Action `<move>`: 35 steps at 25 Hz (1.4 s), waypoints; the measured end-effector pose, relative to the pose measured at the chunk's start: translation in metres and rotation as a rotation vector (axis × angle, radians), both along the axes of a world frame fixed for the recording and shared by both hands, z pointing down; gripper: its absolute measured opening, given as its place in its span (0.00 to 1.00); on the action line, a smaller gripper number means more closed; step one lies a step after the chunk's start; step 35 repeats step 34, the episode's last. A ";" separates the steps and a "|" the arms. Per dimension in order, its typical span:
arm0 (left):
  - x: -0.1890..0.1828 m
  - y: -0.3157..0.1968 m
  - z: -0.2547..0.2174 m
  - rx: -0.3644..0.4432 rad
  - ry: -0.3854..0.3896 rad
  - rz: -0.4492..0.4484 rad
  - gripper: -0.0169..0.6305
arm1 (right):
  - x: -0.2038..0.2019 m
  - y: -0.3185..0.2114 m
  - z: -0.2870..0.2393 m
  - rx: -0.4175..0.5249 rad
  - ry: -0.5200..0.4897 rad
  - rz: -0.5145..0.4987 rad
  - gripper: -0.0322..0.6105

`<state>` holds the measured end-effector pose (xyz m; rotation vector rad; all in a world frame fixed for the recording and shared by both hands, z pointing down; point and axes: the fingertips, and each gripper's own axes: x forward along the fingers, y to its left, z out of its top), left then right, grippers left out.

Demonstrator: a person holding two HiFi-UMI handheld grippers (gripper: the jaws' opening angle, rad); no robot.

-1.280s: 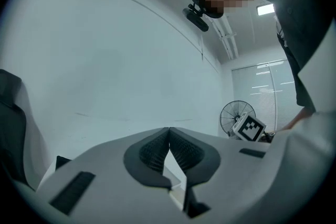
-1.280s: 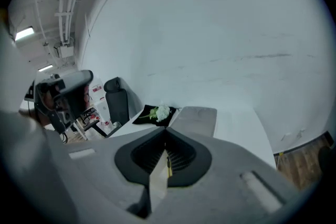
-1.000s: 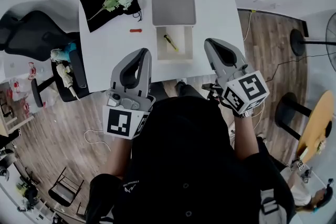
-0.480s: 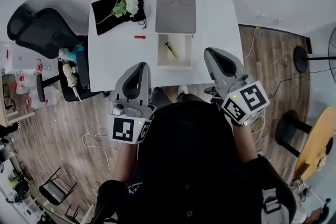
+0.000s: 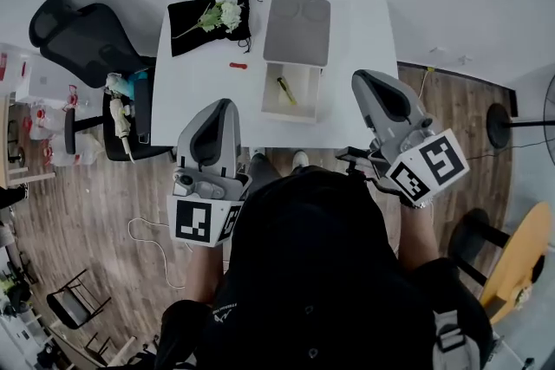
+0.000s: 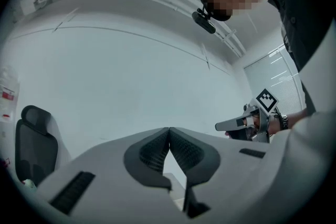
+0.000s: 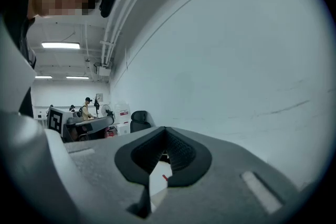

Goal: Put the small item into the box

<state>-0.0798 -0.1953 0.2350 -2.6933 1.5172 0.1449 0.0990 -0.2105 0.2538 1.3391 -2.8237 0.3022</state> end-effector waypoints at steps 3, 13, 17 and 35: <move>0.000 0.005 -0.015 0.025 0.000 -0.013 0.03 | -0.002 0.002 -0.020 0.046 0.003 -0.028 0.06; 0.004 0.014 -0.023 0.024 -0.004 -0.040 0.03 | -0.017 0.008 -0.028 0.058 -0.015 -0.090 0.06; 0.002 0.015 -0.020 0.017 -0.001 -0.048 0.03 | -0.019 0.008 -0.024 0.050 -0.010 -0.098 0.06; -0.004 0.016 -0.015 0.008 0.007 -0.070 0.03 | -0.021 0.006 -0.018 0.034 0.001 -0.109 0.06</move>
